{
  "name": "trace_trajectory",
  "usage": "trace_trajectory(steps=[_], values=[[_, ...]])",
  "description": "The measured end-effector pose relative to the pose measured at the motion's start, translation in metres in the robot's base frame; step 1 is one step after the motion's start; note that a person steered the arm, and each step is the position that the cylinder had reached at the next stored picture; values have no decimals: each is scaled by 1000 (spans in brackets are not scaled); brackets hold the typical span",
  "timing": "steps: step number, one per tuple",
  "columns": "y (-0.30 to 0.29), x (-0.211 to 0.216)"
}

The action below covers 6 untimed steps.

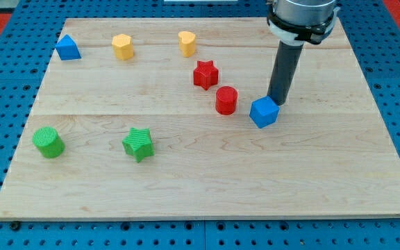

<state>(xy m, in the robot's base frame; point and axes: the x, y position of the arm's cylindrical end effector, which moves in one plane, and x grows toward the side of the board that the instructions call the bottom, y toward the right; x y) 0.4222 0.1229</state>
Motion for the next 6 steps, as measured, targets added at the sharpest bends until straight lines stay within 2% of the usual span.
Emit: trace_trajectory(steps=[1, 2, 3, 4, 5, 6], values=[[-15, 34], [-18, 48], [-4, 18], [-67, 14], [-87, 42], [-61, 46]])
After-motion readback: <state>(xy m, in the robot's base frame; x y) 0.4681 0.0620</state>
